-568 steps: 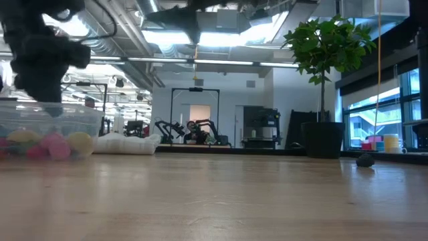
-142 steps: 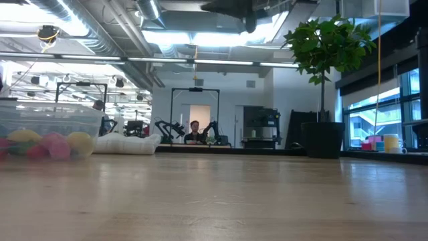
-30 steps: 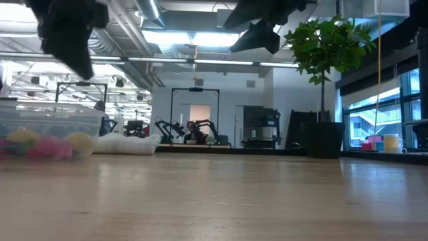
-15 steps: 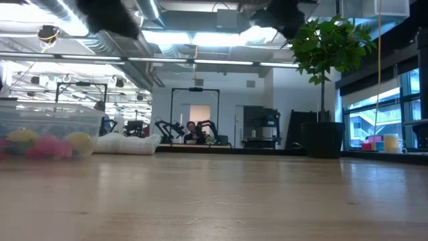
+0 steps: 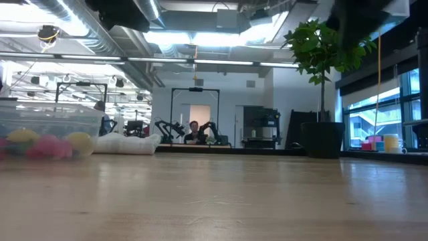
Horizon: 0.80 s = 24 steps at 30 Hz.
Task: Pick and placing Produce into tupperware
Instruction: Put the red raspberry into the transparent bin
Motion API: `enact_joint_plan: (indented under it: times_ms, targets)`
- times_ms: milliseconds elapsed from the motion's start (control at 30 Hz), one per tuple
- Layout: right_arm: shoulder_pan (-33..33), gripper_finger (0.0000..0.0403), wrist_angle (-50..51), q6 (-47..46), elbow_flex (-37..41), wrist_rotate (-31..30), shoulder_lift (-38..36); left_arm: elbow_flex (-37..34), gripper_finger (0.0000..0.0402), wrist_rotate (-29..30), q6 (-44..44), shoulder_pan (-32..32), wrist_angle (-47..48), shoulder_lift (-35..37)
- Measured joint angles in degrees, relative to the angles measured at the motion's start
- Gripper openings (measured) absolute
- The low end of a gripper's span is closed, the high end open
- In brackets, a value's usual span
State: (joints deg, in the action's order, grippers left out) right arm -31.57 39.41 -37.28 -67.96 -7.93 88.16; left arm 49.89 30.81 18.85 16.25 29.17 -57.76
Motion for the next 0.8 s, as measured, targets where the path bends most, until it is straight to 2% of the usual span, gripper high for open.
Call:
enact_joint_plan:
  times_ms: [200,400,800]
  targets:
    - [-3.7,0.0264,-0.1,-0.4,0.0,0.4,6.7,0.0,0.0058,0.0,0.0,0.0,-0.1,-2.6]
    - [-4.6,0.0264,1.7,-6.0,0.0,3.3,13.1,0.0,0.0050,-0.1,0.3,0.0,-0.2,-6.1]
    - [-5.2,0.0264,3.3,-7.2,0.0,3.6,18.2,0.0,0.0037,-0.3,2.0,0.0,-0.3,-11.8]
